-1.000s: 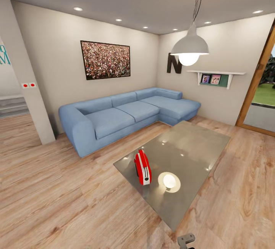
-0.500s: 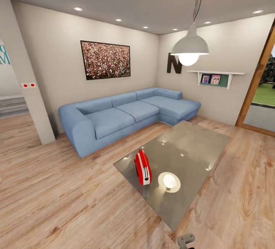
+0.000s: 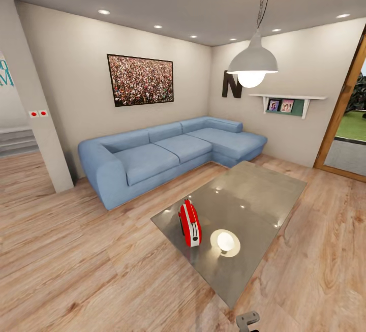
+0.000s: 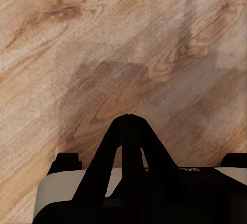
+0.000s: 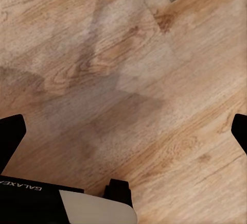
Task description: Turn on the radio receiver that's on the table in the living room.
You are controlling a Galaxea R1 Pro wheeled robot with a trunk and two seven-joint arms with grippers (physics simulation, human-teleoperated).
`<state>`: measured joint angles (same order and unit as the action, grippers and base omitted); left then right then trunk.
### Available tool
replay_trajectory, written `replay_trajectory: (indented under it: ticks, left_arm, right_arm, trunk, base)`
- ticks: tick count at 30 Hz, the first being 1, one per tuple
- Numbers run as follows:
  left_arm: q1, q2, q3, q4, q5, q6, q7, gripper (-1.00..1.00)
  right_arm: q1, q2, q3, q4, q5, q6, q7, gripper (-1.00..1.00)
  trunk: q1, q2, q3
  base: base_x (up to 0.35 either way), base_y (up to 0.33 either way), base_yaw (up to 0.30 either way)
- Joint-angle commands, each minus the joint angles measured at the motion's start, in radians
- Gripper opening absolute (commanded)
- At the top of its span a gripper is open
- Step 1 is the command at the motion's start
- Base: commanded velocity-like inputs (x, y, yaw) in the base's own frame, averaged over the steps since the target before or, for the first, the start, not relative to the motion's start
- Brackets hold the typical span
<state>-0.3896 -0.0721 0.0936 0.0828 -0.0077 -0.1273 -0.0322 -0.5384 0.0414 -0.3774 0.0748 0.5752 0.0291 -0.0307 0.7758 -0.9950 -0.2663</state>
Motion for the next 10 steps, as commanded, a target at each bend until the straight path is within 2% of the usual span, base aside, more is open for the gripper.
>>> replay_trajectory:
  ticks: [1, 10]
  left_arm:
    - [0.000, 0.000, 0.000, 0.000, 0.000, 0.000, 0.000, -1.00]
    - [0.000, 0.000, 0.000, 0.000, 0.000, 0.000, 0.000, -1.00]
  right_arm:
    - [0.000, 0.000, 0.000, 0.000, 0.000, 0.000, 0.000, 1.00]
    - [0.000, 0.000, 0.000, 0.000, 0.000, 0.000, 0.000, 1.00]
  trunk:
    - [0.000, 0.000, 0.000]
    - [0.000, 0.000, 0.000]
  base:
    - [0.000, 0.000, 0.000]
    - [0.000, 0.000, 0.000]
